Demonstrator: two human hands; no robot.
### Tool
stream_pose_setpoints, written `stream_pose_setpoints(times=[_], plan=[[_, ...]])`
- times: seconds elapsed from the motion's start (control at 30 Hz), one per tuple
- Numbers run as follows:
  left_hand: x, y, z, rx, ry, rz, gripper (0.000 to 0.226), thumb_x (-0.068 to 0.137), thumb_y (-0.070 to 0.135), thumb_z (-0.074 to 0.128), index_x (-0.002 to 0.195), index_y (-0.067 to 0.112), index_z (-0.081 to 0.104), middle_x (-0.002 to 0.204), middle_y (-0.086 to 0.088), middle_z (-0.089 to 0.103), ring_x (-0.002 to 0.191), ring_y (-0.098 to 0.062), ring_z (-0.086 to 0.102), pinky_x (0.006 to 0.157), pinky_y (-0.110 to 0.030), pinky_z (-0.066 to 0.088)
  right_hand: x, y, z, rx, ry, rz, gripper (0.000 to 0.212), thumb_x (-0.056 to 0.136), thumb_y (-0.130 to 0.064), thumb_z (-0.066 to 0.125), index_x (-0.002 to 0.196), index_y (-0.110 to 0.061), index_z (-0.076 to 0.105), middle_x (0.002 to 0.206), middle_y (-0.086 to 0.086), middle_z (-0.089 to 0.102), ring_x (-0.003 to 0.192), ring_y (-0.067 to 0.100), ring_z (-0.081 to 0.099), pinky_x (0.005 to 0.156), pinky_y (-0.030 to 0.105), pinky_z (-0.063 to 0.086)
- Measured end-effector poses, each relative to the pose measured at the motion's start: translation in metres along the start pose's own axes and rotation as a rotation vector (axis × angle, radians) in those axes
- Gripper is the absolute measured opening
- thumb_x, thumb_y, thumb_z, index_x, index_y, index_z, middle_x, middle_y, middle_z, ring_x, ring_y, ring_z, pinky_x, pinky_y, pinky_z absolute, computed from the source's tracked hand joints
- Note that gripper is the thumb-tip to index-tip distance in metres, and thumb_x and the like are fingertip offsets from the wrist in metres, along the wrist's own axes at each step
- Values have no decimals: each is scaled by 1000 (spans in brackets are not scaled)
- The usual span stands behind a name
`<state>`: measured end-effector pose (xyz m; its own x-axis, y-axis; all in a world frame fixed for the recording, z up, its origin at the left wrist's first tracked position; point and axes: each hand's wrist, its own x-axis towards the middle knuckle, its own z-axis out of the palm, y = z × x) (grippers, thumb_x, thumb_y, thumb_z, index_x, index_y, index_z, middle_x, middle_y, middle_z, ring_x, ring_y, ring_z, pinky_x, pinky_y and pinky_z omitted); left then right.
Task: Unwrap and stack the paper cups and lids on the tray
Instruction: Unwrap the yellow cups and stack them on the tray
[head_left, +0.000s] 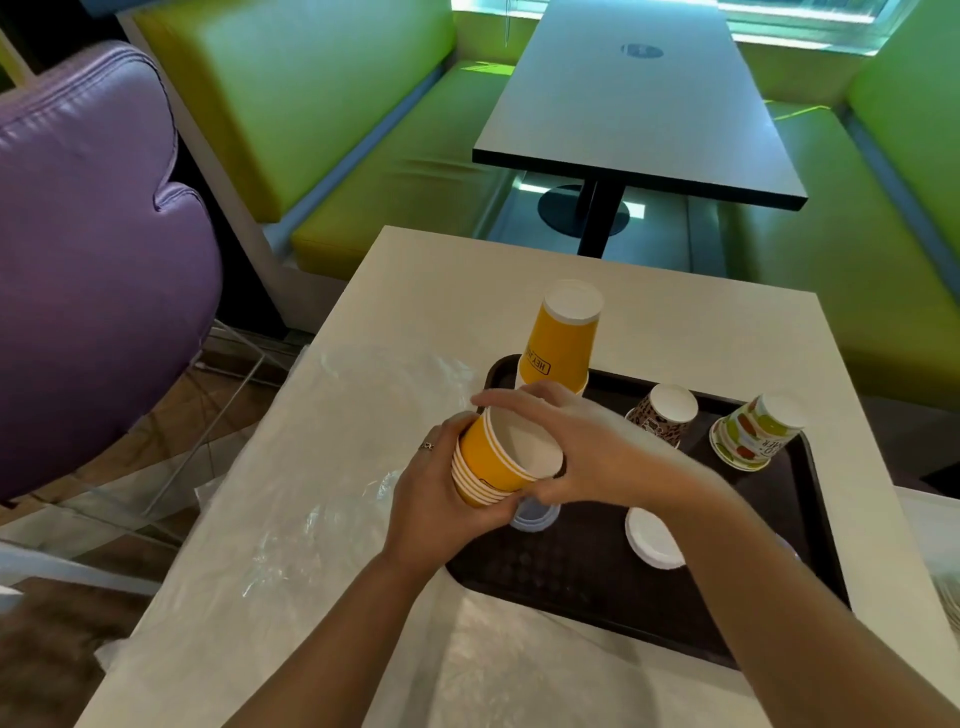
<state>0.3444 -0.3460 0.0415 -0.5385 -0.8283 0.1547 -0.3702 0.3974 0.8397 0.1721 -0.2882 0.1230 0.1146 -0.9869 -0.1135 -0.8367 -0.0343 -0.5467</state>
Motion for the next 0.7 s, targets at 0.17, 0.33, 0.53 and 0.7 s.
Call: stream_pose_setpoints(times=[0.17, 0.33, 0.53, 0.7], plan=[[5, 11, 0, 1, 27, 12, 77, 57, 65, 72, 122, 43, 37, 115, 19, 55, 103, -4, 57, 81, -19, 52, 1, -7, -19, -484, 180, -208, 87, 54, -8, 83, 126, -26, 38, 122, -3, 45, 101, 17, 57, 73, 26, 51], [11, 20, -10, -73, 115, -38, 72, 53, 60, 71, 115, 49, 37, 114, 15, 56, 102, -10, 58, 85, -30, 53, 0, -5, -49, -374, 313, -238, 87, 52, 2, 79, 118, -30, 33, 127, -5, 40, 91, 19, 56, 60, 25, 44], [13, 22, -11, -66, 88, -78, 83, 57, 33, 88, 123, 35, 39, 121, 12, 50, 111, -12, 51, 83, -13, 46, 17, 5, -62, 249, 689, -59, 83, 61, -19, 88, 116, -34, 28, 120, -11, 45, 96, 1, 54, 70, 10, 47], [14, 22, -7, -42, 47, -69, 85, 57, 35, 88, 124, 36, 36, 123, 13, 49, 111, -12, 51, 85, -15, 48, 47, 28, -41, 722, 833, 152, 78, 64, -15, 84, 119, -26, 31, 112, -11, 51, 98, 4, 56, 75, 22, 52]])
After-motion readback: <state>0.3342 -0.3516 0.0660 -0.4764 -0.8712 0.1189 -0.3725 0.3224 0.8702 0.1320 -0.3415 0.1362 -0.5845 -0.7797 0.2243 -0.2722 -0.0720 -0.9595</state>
